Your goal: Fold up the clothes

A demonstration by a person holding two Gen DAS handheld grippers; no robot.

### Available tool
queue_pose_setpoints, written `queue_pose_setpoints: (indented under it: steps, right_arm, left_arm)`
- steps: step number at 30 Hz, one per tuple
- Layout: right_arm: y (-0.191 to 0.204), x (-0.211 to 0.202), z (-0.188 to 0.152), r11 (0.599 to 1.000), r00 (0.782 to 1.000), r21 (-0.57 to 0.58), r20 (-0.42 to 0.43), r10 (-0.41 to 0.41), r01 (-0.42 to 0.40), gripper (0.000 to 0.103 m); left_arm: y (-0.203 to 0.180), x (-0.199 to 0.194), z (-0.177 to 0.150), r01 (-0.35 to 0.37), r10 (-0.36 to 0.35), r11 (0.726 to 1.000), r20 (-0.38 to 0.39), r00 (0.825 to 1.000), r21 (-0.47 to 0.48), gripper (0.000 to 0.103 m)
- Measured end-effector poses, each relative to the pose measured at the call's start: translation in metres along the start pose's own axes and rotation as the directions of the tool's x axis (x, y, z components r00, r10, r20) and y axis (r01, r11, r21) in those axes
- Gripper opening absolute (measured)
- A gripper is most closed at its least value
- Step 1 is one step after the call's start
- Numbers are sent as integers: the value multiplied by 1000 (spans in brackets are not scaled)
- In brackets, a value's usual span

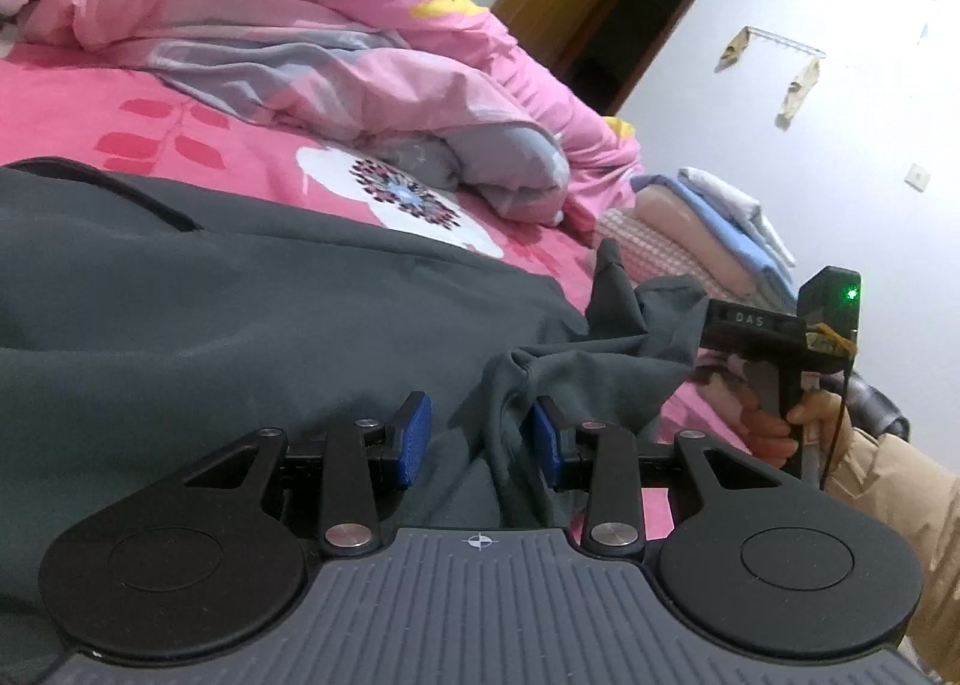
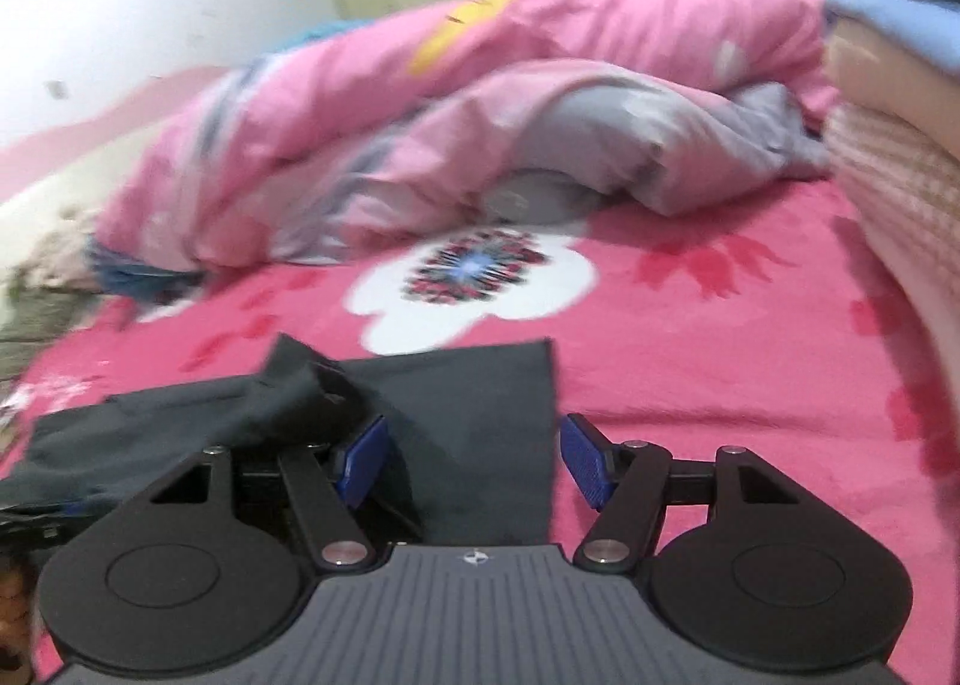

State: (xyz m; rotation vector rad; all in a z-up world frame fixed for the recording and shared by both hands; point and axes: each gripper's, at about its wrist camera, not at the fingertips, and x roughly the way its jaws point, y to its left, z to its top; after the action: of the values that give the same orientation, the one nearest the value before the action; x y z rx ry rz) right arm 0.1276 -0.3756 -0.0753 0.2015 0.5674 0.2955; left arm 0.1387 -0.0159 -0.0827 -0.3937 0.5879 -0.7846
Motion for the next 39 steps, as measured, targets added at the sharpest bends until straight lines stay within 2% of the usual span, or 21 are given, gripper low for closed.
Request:
queue_pose_setpoints:
  steps: [4,8,14,15,16,17,19,22,26,27,30,33,35,36,38,39]
  right_arm:
    - [3,10,7,997,997,-57,-45,54,-57,66]
    - [-1,31,14,990,988,-82,-107,108,-117,66]
    - [-14,53,9,985,971,-25,-174,165,-172,64]
    - [-15,51,8,984,971,-15,-167,170,-175,61]
    - [-17,48,7,984,972,-2,-157,176,-179,47]
    - [-18,45,6,983,972,12,-148,182,-182,26]
    - [-19,34,4,983,974,34,-129,185,-183,9]
    - [-16,12,-2,984,981,45,-86,176,-173,4]
    - [-19,-26,-11,986,992,111,-25,127,-124,4]
    - [-20,-33,-13,987,995,133,-27,99,-94,6]
    - [-22,-43,-17,967,994,239,-43,102,-89,8]
    - [-16,-42,-17,957,996,288,-63,58,-37,24]
    - [-11,-40,-12,957,998,290,-55,16,0,38]
    - [-10,-38,-9,955,999,295,-46,-23,36,41]
    - [-10,-39,-1,939,996,331,-24,-89,92,42]
    - [-11,-44,1,928,995,360,0,-102,96,42]
  left_arm:
    - [-4,-2,-2,41,-40,999,-5,999,17,36]
    - [-6,-4,-6,52,-52,998,-10,999,43,35]
    - [-2,-4,-7,52,-52,998,-2,999,36,31]
    - [-2,-3,-7,50,-50,998,2,999,34,29]
    - [-2,-3,-7,48,-48,998,6,999,32,25]
    - [-2,-4,-6,47,-47,998,12,999,32,23]
    - [-4,-7,-7,48,-49,998,29,998,40,14]
    - [-9,-12,-6,59,-62,997,53,997,57,7]
    - [-14,-18,-5,86,-89,995,51,995,58,6]
    - [-13,-16,-6,84,-86,995,38,996,54,6]
    - [-12,-12,-7,68,-69,997,17,997,37,7]
    - [-10,-11,-7,47,-47,998,16,999,32,8]
    - [-11,-11,-7,42,-43,998,13,999,44,10]
    - [-12,-11,-7,37,-38,998,11,999,49,12]
    - [-12,-11,-8,31,-31,998,3,1000,58,24]
    - [-12,-11,-8,26,-26,998,2,1000,57,37]
